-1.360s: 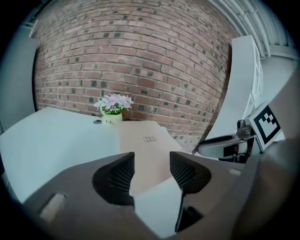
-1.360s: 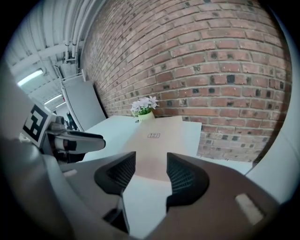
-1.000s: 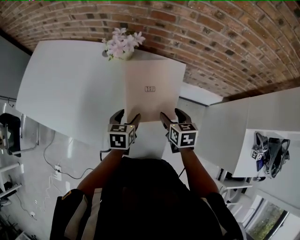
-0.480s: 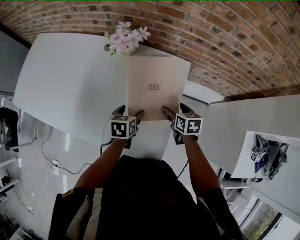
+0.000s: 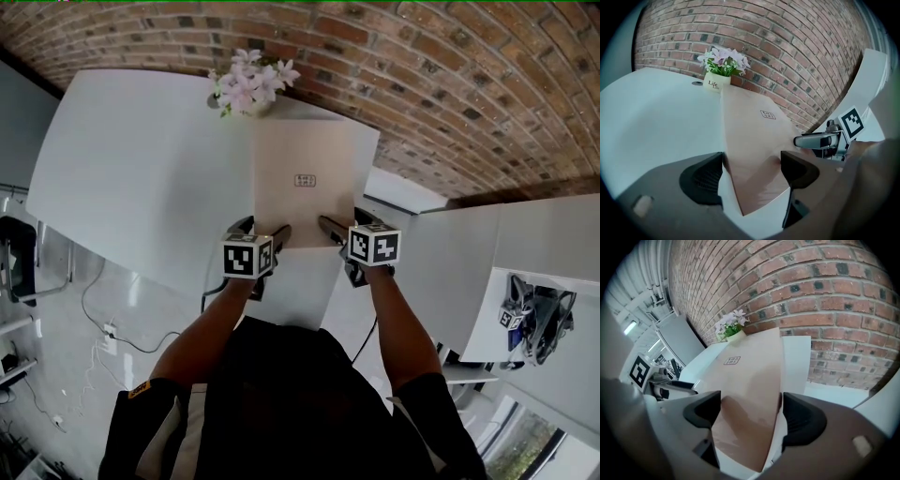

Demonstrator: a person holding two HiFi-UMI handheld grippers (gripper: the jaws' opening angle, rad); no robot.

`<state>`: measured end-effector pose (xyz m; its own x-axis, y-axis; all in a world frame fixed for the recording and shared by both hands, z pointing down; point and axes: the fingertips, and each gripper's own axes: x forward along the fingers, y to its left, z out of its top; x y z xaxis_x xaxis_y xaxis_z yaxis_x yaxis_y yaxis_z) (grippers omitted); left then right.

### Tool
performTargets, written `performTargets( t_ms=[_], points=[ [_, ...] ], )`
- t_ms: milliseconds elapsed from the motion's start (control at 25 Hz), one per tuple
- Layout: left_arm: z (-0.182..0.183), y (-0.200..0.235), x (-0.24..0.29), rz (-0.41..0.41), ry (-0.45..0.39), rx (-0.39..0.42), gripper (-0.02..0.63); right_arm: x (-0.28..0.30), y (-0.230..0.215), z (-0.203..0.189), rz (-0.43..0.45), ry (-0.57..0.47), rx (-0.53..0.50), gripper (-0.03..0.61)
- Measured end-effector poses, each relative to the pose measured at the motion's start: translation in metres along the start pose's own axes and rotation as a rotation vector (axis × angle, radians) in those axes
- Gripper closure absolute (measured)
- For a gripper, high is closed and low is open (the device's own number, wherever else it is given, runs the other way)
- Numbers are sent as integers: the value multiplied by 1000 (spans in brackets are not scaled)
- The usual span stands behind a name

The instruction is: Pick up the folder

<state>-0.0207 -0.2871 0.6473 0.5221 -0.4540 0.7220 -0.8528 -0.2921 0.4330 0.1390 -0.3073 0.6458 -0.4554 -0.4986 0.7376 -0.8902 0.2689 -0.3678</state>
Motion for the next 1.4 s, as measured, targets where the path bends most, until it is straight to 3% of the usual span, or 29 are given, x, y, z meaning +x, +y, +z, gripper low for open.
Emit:
performTargets(
  t_ms=[600,1040,1400],
  points=[
    [-2,-11,-19,20,-68,-20,225,-19,15,3,-12,-66,-49,178],
    [-19,-49,-72,38,-156,83,225,-79,41,-19,-13,-154,-50,179],
    [-38,-91,-129,80,-282,119,222,-141,71,-30,38,-225,-122,181]
  ],
)
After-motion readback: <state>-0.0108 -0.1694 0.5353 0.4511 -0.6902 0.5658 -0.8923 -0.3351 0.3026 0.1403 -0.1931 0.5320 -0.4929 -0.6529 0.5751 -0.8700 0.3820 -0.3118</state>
